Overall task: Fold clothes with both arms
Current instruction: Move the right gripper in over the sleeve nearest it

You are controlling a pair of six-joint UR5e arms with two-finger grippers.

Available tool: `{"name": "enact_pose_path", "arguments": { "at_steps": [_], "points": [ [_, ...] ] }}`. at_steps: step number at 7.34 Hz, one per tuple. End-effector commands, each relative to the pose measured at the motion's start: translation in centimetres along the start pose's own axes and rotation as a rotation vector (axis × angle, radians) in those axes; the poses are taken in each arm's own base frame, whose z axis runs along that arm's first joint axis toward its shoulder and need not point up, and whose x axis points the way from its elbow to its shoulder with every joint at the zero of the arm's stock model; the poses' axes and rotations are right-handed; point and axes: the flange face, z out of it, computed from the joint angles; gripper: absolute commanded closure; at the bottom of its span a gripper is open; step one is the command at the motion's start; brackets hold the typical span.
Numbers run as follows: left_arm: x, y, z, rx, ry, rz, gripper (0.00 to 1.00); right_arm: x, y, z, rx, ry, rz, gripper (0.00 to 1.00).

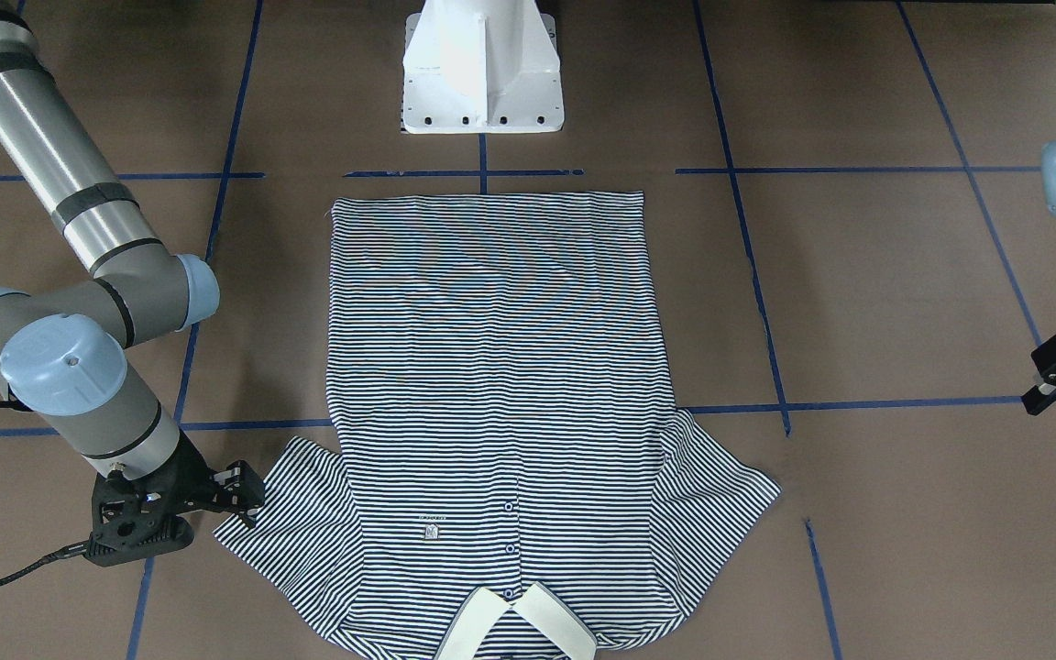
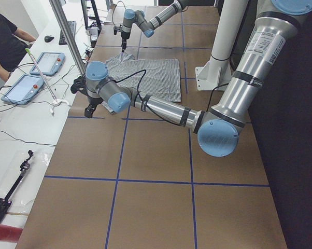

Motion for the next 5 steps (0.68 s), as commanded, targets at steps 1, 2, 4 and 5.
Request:
{"name": "enact_pose_path", "arguments": {
  "at_steps": [1,2,4,5],
  "points": [
    [-0.12,0.09,0.09,-0.002,-0.001,-0.001,0.00,-0.31,0.61,0.77,-0.013,0.005,-0.003,0.10],
    [0.07,0.04,-0.06,0.001,0.002,0.002,0.00,-0.37,0.79,0.99,-0.017,0.006,-0.004,0.11],
    [0.05,0.08,-0.17,0.003,0.005,0.005,0.00,-0.39,0.99,1.33,-0.024,0.008,-0.004,0.17],
    [0.10,0.06,-0.22,0.004,0.005,0.006,0.00,-0.39,1.02,1.34,-0.027,0.007,-0.003,0.32]
  ]
}}
